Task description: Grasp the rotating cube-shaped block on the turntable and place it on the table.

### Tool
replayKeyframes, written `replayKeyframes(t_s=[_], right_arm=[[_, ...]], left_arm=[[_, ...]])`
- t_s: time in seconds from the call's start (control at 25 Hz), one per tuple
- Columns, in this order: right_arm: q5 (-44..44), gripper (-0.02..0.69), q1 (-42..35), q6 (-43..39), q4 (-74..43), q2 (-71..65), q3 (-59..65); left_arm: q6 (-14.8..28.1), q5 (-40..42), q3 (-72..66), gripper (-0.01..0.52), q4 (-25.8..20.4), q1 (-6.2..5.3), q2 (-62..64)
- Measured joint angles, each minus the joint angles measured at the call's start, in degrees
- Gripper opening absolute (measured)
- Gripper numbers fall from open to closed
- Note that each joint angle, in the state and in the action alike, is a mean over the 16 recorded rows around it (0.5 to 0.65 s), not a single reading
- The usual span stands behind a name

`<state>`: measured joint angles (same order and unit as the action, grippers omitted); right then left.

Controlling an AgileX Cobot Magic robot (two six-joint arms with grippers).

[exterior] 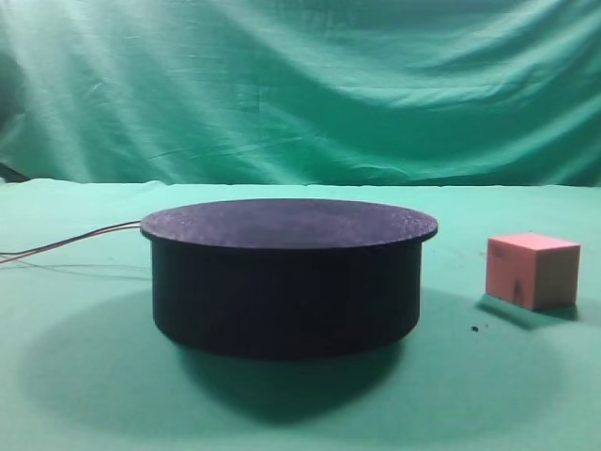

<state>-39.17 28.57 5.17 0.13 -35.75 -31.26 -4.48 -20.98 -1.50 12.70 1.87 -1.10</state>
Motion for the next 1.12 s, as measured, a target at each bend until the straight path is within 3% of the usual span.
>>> replayKeyframes(t_s=[0.52,1.12], right_arm=[[18.1,0.0,-18.5,2.4,4.3,25.8,24.9],[18.1,0.0,-22.5,2.3,6.3,36.3,32.7]], left_arm=[[0.0,0.0,0.0,0.0,0.0,0.0,0.0],[0.0,0.0,0.0,0.0,0.0,0.0,0.0]])
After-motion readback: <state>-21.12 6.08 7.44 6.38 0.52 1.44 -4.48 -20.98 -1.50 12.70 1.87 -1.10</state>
